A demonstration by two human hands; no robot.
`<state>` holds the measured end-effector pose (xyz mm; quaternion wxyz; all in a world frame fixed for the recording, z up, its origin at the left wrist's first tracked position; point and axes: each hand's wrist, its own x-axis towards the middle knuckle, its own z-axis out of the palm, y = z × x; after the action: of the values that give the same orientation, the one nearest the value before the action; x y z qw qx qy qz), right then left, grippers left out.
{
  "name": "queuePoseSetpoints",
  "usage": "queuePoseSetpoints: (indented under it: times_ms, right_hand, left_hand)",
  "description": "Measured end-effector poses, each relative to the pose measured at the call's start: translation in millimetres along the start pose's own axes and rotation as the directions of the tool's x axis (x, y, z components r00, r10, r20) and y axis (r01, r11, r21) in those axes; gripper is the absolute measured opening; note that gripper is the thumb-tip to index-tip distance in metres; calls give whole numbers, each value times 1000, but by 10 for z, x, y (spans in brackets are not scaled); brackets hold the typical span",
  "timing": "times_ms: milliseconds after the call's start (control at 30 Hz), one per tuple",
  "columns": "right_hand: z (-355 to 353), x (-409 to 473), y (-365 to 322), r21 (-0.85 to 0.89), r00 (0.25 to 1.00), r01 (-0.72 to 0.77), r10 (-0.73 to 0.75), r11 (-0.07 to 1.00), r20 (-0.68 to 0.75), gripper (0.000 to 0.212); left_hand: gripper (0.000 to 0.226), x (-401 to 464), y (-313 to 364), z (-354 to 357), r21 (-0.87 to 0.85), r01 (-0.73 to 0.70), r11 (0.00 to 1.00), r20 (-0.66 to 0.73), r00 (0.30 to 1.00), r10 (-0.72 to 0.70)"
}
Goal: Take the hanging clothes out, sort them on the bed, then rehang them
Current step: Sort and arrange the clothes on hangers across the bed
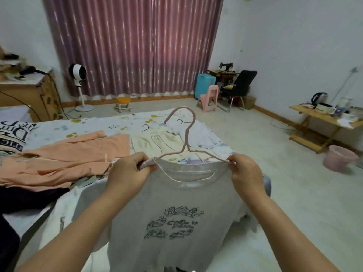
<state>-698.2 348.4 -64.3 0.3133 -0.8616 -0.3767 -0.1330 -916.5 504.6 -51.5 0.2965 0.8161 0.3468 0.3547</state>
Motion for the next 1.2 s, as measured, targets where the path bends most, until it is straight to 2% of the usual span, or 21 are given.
queuePoseSetpoints:
  times_ms: [133, 400, 567, 700, 800, 933, 1100, 1200]
  right_hand:
    - [-257, 89, 418, -77, 996, -66, 62, 995, -65, 17]
    - [-126, 627, 1100, -151, 991, -123, 113, 981, -76, 17]
    - [369, 1119, 1470, -217, 987, -152, 159, 964, 16, 19]
    - [891, 1510, 1711, -274, 982, -108, 145, 956, 122, 15]
    - [1306, 1799, 1856, -305, 969, -74, 141, 949, 204, 16]
    - [1873, 2225, 1999, -361, 940, -20, 141, 932, 311, 20]
    - [2713, 2856, 2183, -306, 898, 77, 67, 949, 434, 24]
    - [3230, 3208, 2300, -251, 878, 96, 37, 963, 477, 24]
  left_hand:
    - [19, 45, 209, 491, -66, -16, 998, 149, 988, 26]
    - [28, 413, 248, 1324, 6, -106, 994, 414, 905, 95]
    - [34, 793, -66, 1882, 78, -101, 992, 587, 809, 37]
    - [36, 1134, -385, 2306, 128, -55, 990, 672, 739, -46]
    - [38, 1400, -616, 2574, 160, -19, 987, 684, 723, -97]
    - [37, 1749, -946, 2890, 239, 64, 969, 632, 747, -205]
    - [23, 2284, -1420, 3363, 320, 256, 912, 466, 796, -387]
    - [19, 2606, -1694, 3689, 291, 376, 880, 352, 813, -464]
